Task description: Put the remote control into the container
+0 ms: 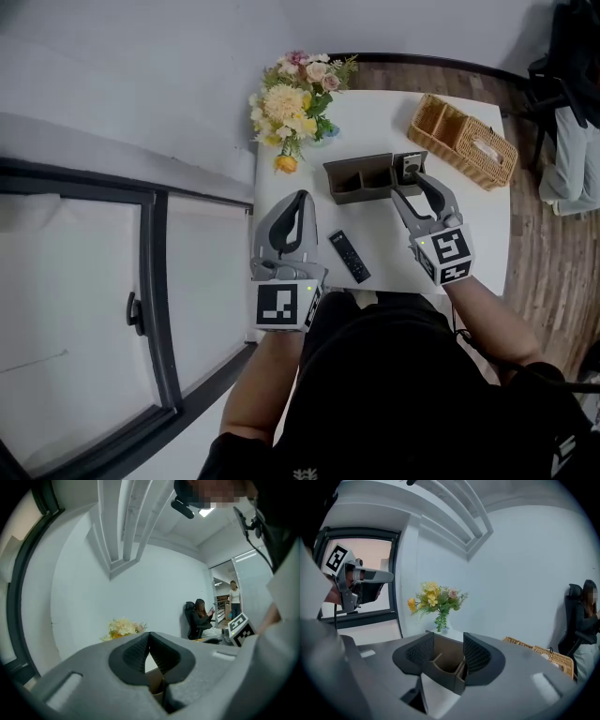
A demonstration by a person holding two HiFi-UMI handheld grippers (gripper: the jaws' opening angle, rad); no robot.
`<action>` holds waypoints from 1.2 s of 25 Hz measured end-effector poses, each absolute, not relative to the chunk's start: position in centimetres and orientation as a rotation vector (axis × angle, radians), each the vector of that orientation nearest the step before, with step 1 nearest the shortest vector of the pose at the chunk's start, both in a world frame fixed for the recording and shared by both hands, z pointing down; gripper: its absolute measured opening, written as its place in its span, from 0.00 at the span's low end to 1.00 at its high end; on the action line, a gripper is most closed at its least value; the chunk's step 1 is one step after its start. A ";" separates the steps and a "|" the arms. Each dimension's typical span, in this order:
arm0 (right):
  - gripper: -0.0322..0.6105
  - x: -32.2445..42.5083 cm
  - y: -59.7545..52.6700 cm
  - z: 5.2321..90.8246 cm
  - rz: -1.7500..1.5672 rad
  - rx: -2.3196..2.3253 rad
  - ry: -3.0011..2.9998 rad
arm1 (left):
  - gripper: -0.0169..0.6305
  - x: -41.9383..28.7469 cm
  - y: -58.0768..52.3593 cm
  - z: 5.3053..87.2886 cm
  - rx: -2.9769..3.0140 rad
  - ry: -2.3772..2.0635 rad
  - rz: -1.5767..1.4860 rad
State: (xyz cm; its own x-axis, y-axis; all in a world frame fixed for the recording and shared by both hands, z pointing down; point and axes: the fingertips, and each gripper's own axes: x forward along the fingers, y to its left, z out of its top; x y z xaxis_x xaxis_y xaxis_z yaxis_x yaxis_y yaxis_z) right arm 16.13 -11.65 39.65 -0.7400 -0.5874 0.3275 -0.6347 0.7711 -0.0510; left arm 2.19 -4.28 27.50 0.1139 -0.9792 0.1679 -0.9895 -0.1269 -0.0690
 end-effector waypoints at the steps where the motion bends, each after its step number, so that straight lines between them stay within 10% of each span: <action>1: 0.36 15.7 -11.0 39.6 0.227 0.927 -2.676 | 0.03 1.7 -3.8 27.6 2.293 -2.042 0.267; 30: 0.35 3.9 2.7 49.8 0.403 0.904 -2.353 | 0.03 -12.9 4.4 34.8 2.349 -1.815 0.157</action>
State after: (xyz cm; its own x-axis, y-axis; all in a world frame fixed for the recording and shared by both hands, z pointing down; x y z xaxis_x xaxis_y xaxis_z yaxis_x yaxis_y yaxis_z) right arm 3.93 2.74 49.82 -0.6020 -0.5102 0.6142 -0.6855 0.7247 -0.0699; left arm -12.85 4.39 34.80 0.2544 -0.9491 0.1857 -0.9669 -0.2457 0.0690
